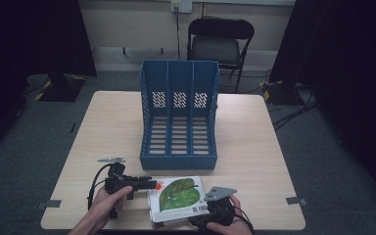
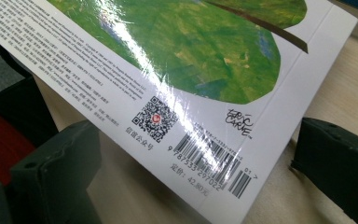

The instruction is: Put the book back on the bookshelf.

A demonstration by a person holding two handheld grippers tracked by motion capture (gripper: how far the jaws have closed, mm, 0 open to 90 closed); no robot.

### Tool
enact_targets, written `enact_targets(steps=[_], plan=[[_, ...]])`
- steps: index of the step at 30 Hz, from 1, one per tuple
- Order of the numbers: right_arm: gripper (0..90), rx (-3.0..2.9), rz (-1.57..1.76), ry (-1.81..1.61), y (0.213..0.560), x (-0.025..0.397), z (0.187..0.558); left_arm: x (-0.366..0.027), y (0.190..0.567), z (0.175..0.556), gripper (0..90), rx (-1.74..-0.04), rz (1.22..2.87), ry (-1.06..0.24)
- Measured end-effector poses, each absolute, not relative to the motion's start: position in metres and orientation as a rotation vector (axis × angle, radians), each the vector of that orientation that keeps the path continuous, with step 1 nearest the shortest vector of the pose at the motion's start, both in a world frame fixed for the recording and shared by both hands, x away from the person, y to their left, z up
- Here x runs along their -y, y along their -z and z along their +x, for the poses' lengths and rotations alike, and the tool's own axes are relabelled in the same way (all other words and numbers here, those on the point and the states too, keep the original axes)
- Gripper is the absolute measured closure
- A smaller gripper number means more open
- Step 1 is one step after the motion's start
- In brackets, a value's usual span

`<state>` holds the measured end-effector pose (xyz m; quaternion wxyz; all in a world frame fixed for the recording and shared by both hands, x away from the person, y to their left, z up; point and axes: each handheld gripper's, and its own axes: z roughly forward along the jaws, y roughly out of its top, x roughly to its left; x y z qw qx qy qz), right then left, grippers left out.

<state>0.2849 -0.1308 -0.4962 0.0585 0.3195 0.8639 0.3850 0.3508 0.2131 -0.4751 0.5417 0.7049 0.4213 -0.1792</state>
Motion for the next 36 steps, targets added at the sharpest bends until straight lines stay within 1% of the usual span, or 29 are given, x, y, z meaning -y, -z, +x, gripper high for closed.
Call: enact_targets(steps=[2,3,4,5,8,9,11,13,14,15,16,18,19,20,23,27,28,29,30,31,36], plan=[[0.1,-2.616,0.991,-1.192,0.496,0.132,0.286,-0.208,0.476,0.35,47.6,-0.972,1.677,0.459],[0.4,-2.617,1.012,-1.217,0.496,0.132,0.286,-0.204,0.475,0.348,48.9,-0.963,1.698,0.447],[0.6,-2.615,1.02,-1.222,0.496,0.132,0.287,-0.197,0.474,0.346,46.8,-0.98,1.753,0.408],[0.6,-2.615,1.02,-1.222,0.496,0.132,0.287,-0.197,0.474,0.346,44.9,-0.98,1.753,0.408],[0.9,-2.609,0.994,-1.191,0.496,0.13,0.284,-0.194,0.477,0.346,46.7,-1.012,1.774,0.423],[1.0,-2.61,0.989,-1.183,0.496,0.13,0.284,-0.193,0.477,0.346,49.1,-1.023,1.778,0.424],[1.2,-2.611,0.984,-1.183,0.496,0.13,0.284,-0.191,0.477,0.346,49.2,-1.033,1.786,0.436],[1.8,-2.611,0.976,-1.166,0.496,0.129,0.284,-0.189,0.478,0.346,47.3,-1.056,1.793,0.453],[2.2,-2.611,0.974,-1.161,0.496,0.129,0.284,-0.188,0.479,0.346,48.7,-1.058,1.817,0.435],[2.9,-2.615,0.962,-1.148,0.495,0.128,0.283,-0.188,0.479,0.346,52.1,-1.053,1.831,0.426],[3.4,-2.617,0.956,-1.146,0.495,0.128,0.283,-0.188,0.481,0.347,52.9,-1.05,1.832,0.443],[5.7,-2.62,0.947,-1.139,0.494,0.128,0.283,-0.187,0.482,0.348,53.0,-1.037,1.841,0.438],[9.1,-2.629,0.932,-1.15,0.494,0.127,0.282,-0.185,0.482,0.347,52.4,-1.043,1.833,0.453],[9.1,-2.629,0.932,-1.15,0.494,0.127,0.282,-0.184,0.483,0.347,52.4,-1.039,1.833,0.459],[14.5,-2.647,0.902,-1.175,0.494,0.123,0.28,-0.18,0.484,0.346,52.9,-1.014,1.843,0.492],[15.2,-2.659,0.898,-1.168,0.493,0.122,0.279,-0.181,0.484,0.346,55.2,-1.007,1.832,0.5],[15.2,-2.657,0.886,-1.175,0.493,0.122,0.28,-0.182,0.484,0.347,56.8,-0.997,1.837,0.494],[15.2,-2.66,0.894,-1.17,0.493,0.122,0.279,-0.182,0.484,0.348,61.5,-0.978,1.833,0.5],[15.2,-2.66,0.894,-1.17,0.493,0.122,0.279,-0.182,0.484,0.348,61.5,-0.963,1.823,0.507],[15.3,-2.661,0.889,-1.175,0.493,0.122,0.28,-0.182,0.483,0.347,63.3,-0.958,1.829,0.503],[18.2,-2.71,0.904,-1.211,0.491,0.128,0.283,-0.182,0.483,0.347,64.4,-0.964,1.836,0.503]])
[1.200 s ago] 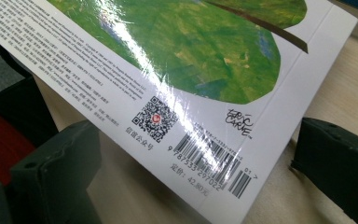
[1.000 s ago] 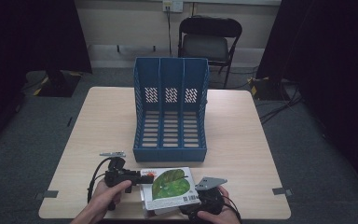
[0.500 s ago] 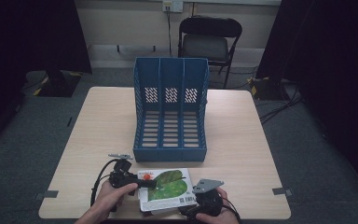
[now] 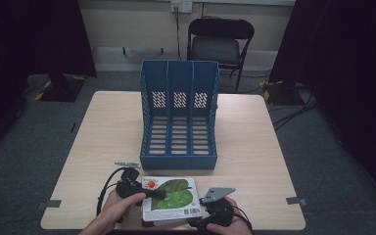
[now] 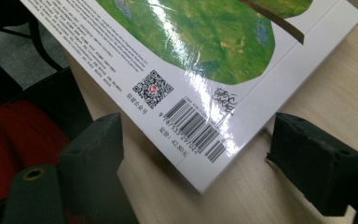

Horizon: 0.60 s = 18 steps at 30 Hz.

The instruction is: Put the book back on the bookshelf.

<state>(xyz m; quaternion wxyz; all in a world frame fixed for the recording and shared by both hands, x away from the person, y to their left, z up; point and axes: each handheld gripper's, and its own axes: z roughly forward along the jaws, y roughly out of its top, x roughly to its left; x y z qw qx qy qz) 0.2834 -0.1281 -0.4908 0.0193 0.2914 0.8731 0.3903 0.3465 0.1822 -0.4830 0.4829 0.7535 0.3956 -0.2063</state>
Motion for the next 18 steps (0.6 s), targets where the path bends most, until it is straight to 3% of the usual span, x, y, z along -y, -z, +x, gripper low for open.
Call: enact_targets(steps=[15,18], plan=[[25.1,-2.704,0.982,-1.27,0.486,0.137,0.287,-0.175,0.467,0.336,64.4,-0.787,1.916,0.341],[23.0,-2.695,1.005,-1.279,0.485,0.139,0.288,-0.173,0.464,0.335,64.2,-0.763,1.93,0.317]])
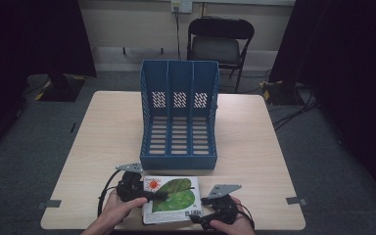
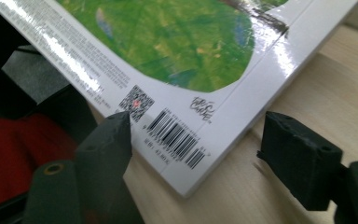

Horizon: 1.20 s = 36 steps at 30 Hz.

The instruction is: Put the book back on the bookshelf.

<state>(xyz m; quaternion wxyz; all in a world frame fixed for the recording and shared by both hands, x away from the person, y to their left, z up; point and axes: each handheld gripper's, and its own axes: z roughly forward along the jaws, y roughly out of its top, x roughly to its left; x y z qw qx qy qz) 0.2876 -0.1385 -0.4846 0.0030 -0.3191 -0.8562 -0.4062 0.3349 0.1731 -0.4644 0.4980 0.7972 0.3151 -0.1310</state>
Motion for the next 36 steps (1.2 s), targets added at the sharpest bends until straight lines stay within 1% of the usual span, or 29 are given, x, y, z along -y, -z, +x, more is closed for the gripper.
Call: enact_targets(steps=[2,10,17,23,29,33,36], plan=[[26.4,2.682,-1.033,1.286,0.483,0.14,0.289,-0.172,0.464,0.334,64.2,-0.753,1.926,0.307],[28.2,2.655,-1.09,1.361,0.475,0.149,0.292,-0.169,0.458,0.329,64.2,-0.698,1.956,0.246],[32.4,2.607,-1.08,1.38,0.474,0.152,0.298,-0.161,0.453,0.323,64.1,-0.647,1.977,0.188],[30.9,2.571,-1.113,1.397,0.475,0.152,0.308,-0.16,0.45,0.319,64.2,-0.587,1.989,0.143],[29.0,2.506,-1.09,1.418,0.477,0.155,0.313,-0.156,0.448,0.315,65.0,-0.548,1.985,0.129],[31.9,2.526,-1.072,1.426,0.476,0.155,0.313,-0.156,0.448,0.314,65.5,-0.533,1.989,0.124],[36.8,2.495,-1.089,1.449,0.473,0.158,0.312,-0.158,0.45,0.314,67.2,-0.542,1.987,0.137]])
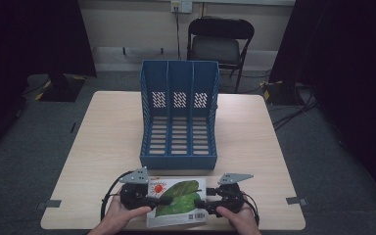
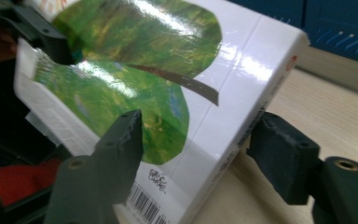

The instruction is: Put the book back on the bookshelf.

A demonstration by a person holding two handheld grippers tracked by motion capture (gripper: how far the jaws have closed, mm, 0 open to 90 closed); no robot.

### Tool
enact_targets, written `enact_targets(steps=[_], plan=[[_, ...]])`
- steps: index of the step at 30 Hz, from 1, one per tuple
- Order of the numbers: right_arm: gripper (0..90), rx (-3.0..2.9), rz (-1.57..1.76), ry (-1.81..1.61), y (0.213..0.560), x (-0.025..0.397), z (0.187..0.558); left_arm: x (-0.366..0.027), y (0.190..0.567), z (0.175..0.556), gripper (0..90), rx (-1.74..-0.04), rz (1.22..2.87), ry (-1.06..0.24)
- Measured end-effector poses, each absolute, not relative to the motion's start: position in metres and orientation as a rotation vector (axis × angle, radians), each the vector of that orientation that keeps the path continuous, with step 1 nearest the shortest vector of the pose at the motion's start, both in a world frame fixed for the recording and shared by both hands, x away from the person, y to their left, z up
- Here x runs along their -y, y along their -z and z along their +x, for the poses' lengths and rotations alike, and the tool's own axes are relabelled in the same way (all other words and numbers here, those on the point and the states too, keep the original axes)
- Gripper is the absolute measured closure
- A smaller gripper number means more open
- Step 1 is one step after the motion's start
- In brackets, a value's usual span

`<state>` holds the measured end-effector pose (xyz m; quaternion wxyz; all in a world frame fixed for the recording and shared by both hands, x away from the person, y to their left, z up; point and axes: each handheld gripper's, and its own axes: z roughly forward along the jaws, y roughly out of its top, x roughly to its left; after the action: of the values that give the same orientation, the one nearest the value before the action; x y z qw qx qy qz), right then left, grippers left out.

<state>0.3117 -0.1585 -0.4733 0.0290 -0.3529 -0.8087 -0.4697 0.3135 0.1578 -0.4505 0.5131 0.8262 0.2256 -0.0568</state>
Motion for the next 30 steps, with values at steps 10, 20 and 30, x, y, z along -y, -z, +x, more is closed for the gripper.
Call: enact_targets(steps=[10,20,30], plan=[[47.9,2.468,-0.974,1.603,0.456,0.173,0.299,-0.164,0.453,0.317,67.8,-0.574,1.991,0.096],[52.1,2.486,-0.857,1.57,0.454,0.171,0.299,-0.158,0.459,0.318,69.8,-0.511,2.02,0.176],[56.6,2.509,-0.789,1.534,0.456,0.168,0.303,-0.16,0.46,0.32,69.7,-0.486,2.022,0.185]])
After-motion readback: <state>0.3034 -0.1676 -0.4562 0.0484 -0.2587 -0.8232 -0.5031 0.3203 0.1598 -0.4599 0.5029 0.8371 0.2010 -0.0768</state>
